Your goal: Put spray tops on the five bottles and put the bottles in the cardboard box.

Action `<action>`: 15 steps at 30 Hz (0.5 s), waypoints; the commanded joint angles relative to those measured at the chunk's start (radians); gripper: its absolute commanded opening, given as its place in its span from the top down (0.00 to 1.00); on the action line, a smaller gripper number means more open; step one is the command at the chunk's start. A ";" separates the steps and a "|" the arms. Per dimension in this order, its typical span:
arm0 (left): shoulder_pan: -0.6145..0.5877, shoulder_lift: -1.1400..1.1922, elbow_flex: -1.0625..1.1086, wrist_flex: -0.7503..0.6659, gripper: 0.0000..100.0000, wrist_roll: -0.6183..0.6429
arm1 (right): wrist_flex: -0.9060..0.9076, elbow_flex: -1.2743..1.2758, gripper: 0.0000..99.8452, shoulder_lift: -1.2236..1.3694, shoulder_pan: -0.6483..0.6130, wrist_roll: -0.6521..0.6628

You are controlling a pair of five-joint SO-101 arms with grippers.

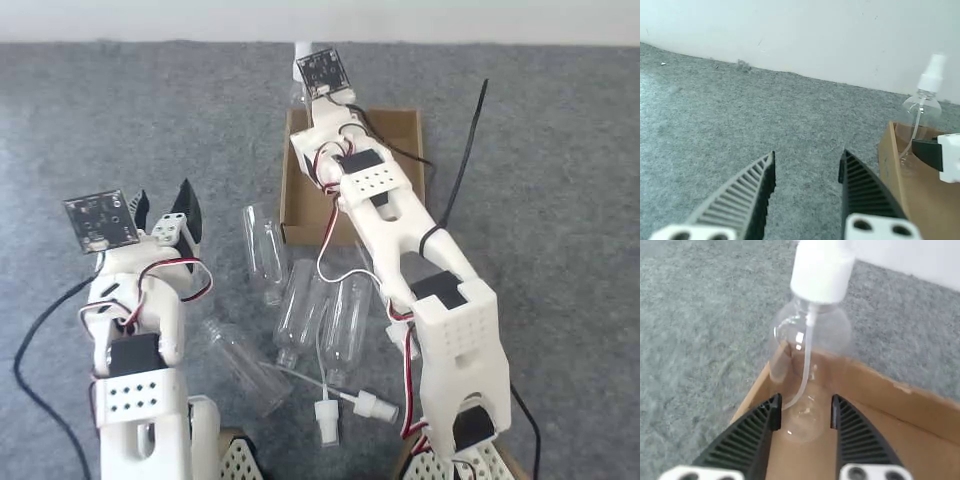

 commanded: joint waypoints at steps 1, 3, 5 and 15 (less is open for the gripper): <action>-0.005 -0.021 -0.008 -0.032 0.81 -0.008 | 0.012 0.003 0.89 -0.073 -0.005 0.018; -0.005 -0.021 -0.008 -0.032 0.81 -0.008 | 0.012 0.018 0.89 -0.074 -0.007 0.064; -0.005 -0.021 -0.008 -0.032 0.81 -0.008 | 0.012 0.025 0.89 -0.073 -0.007 0.086; -0.005 -0.021 -0.008 -0.032 0.81 -0.008 | 0.013 0.049 0.89 -0.064 -0.005 0.094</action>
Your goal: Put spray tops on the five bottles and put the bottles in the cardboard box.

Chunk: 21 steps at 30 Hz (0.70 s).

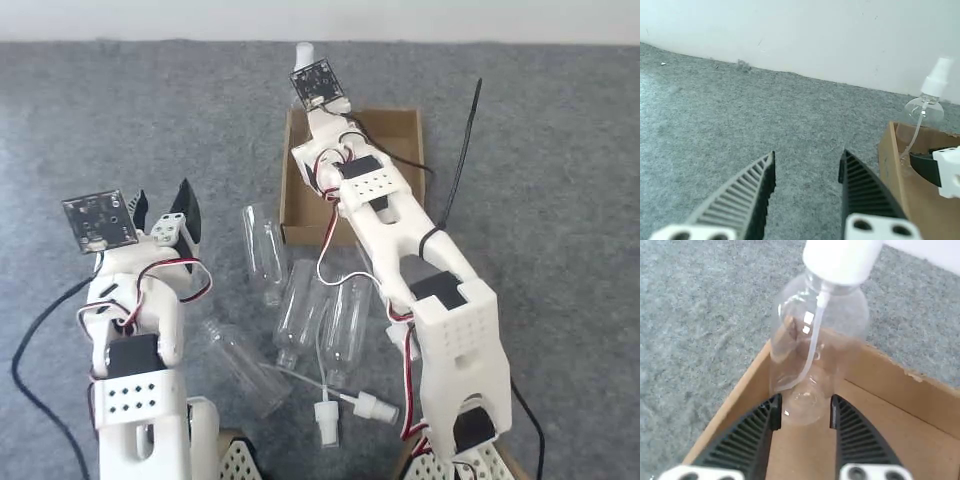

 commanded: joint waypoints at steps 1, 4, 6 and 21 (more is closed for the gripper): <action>-0.005 -0.021 -0.008 -0.032 0.81 -0.008 | 0.013 0.000 0.89 -0.064 -0.002 0.014; -0.005 -0.021 -0.008 -0.032 0.81 -0.008 | 0.062 0.000 0.89 -0.065 -0.002 0.014; -0.005 -0.021 -0.008 -0.032 0.81 -0.008 | 0.097 0.000 0.89 -0.070 -0.002 0.014; -0.005 -0.020 -0.008 -0.032 0.81 -0.009 | 0.105 -0.002 0.89 -0.073 -0.002 0.014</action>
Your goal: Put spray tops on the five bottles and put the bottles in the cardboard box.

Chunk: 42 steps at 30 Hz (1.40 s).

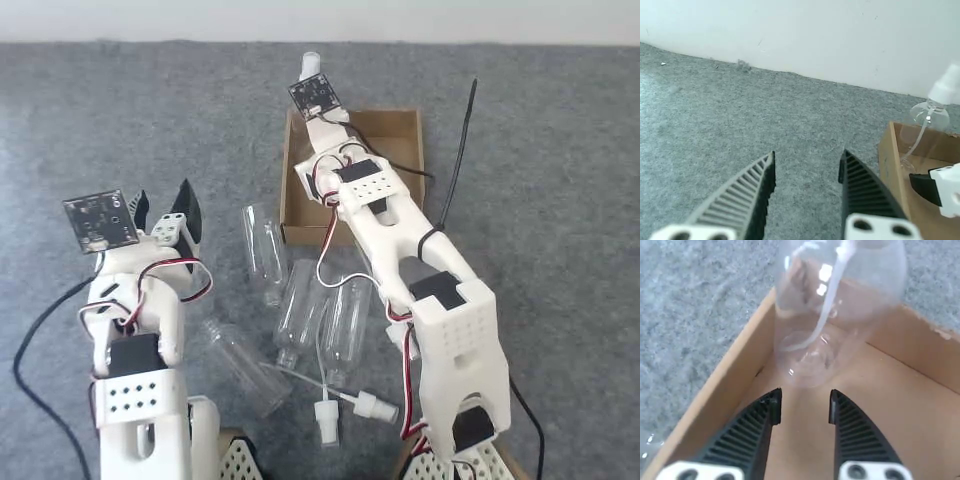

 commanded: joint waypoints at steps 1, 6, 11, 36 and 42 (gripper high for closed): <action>-0.005 -0.020 -0.008 -0.032 0.81 -0.009 | 0.005 -0.020 0.89 -0.074 0.002 0.014; -0.005 -0.020 -0.008 -0.032 0.81 -0.009 | 0.007 -0.020 0.89 -0.074 0.002 0.014; -0.005 -0.020 -0.008 -0.032 0.81 -0.009 | 0.007 -0.020 0.89 -0.074 0.002 0.014; -0.043 -0.020 -0.007 -0.035 0.81 -0.005 | 0.407 -0.020 0.89 -0.349 0.001 0.009; -0.043 -0.020 -0.007 -0.035 0.81 -0.005 | 0.542 -0.020 0.89 -0.452 -0.001 0.008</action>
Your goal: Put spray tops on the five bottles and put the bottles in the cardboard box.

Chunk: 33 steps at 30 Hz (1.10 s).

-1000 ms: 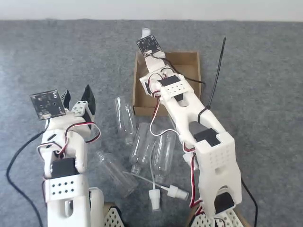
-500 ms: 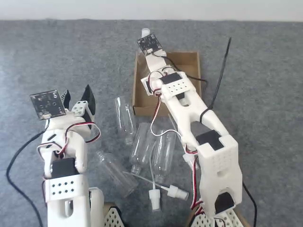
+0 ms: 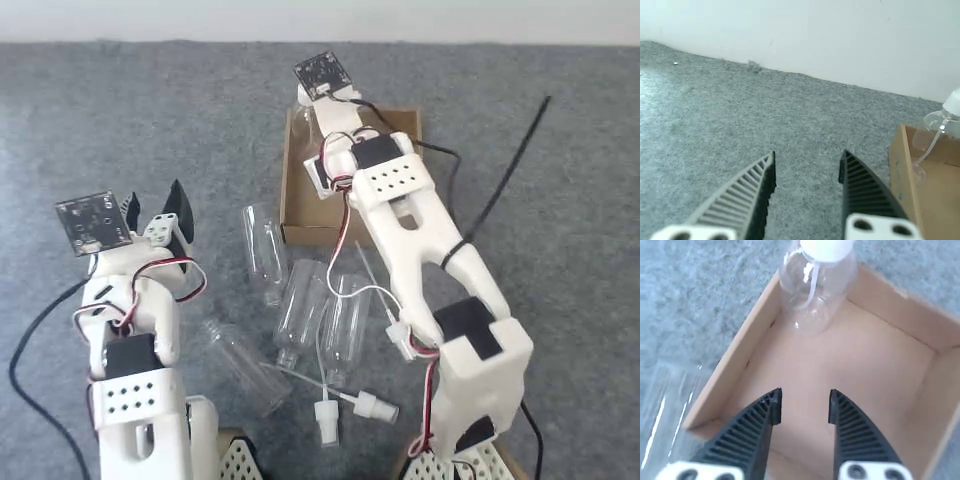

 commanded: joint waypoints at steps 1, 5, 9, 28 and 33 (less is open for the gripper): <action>-0.006 -0.020 -0.007 -0.035 0.81 -0.005 | 0.081 -0.020 0.89 -0.134 -0.004 0.008; -0.008 -0.020 -0.007 -0.035 0.81 -0.005 | 0.191 -0.020 0.89 -0.205 -0.010 0.008; -0.008 -0.020 -0.007 -0.035 0.81 -0.005 | 0.300 -0.020 0.89 -0.278 -0.010 0.008; -0.089 -0.018 -0.005 -0.069 0.80 0.086 | 0.568 0.008 0.89 -0.438 -0.113 0.006; -0.097 -0.018 -0.005 -0.069 0.80 0.089 | 0.558 0.097 0.89 -0.460 -0.163 0.006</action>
